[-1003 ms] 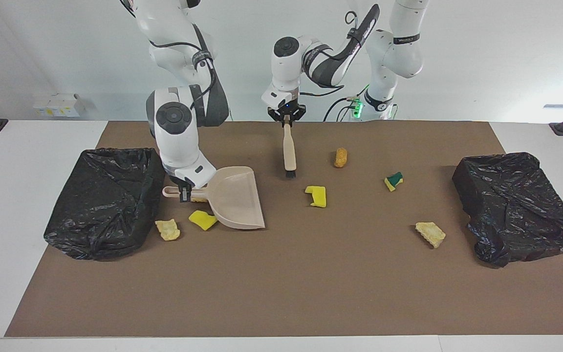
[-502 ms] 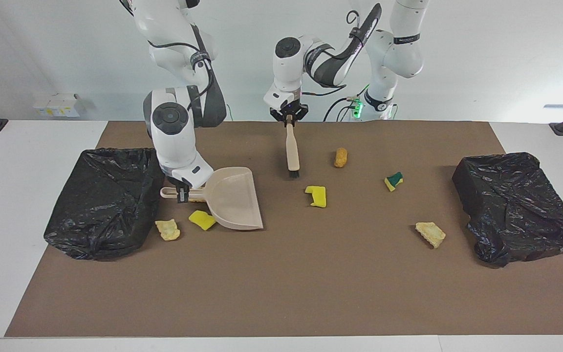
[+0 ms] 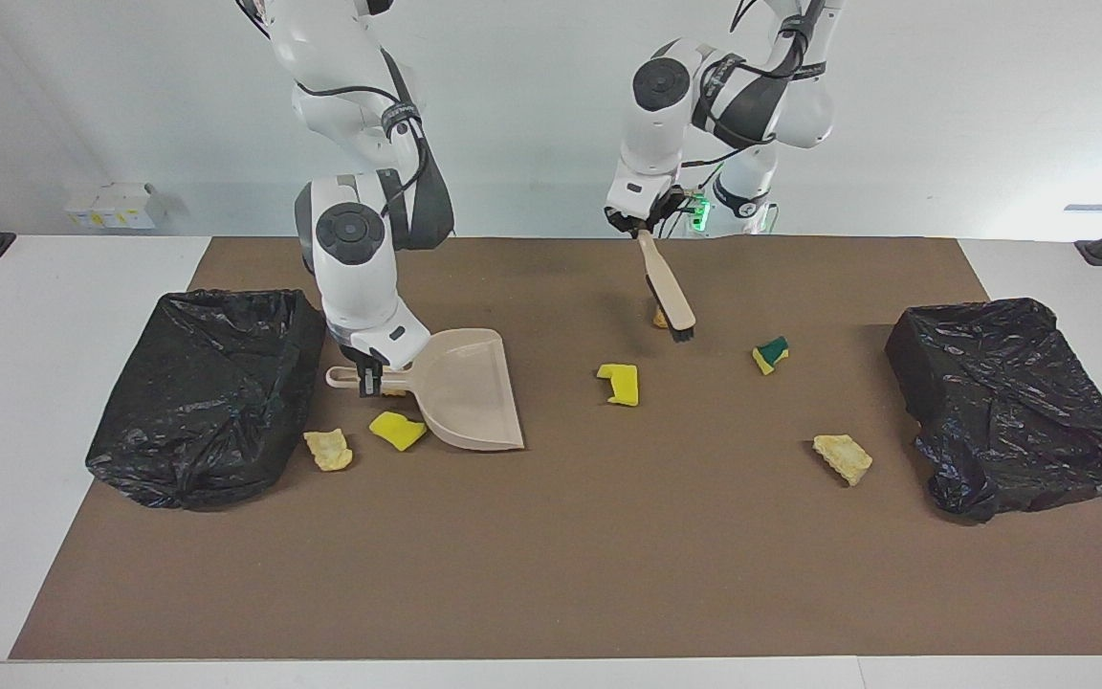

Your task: Sweep and dump trash in bin

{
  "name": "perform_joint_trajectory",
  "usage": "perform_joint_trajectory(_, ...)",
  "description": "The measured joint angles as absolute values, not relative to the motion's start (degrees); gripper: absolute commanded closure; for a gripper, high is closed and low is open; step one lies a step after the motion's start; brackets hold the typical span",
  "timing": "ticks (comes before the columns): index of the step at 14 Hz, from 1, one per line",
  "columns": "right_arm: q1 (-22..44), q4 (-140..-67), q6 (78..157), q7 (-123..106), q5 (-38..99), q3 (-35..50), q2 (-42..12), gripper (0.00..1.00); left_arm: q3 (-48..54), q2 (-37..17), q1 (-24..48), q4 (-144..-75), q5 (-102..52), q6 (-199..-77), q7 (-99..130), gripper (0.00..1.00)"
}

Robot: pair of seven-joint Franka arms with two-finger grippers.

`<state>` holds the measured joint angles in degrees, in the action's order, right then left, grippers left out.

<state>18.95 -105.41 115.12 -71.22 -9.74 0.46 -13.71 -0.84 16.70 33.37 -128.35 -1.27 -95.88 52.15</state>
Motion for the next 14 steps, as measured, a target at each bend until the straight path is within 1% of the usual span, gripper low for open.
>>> perform_joint_trajectory(6,18.53,-107.48,115.13,-71.14,-9.74,0.18,-12.87,1.00,-1.19,15.59,11.85,-126.19,1.09,-97.52,24.36,1.00)
perform_joint_trajectory(9,18.37,-109.80,115.29,-71.14,-9.74,0.18,-11.49,1.00,-1.13,11.78,8.38,-121.97,4.25,-100.83,16.95,1.00)
perform_joint_trajectory(12,18.41,-110.55,115.32,-71.14,-9.74,0.26,-10.80,1.00,-1.02,5.36,4.85,-116.41,5.70,-106.27,5.03,1.00)
perform_joint_trajectory(14,18.41,-111.16,115.32,-71.14,-9.74,0.25,-10.49,1.00,-1.06,0.95,2.57,-115.33,8.01,-112.76,-1.25,1.00)
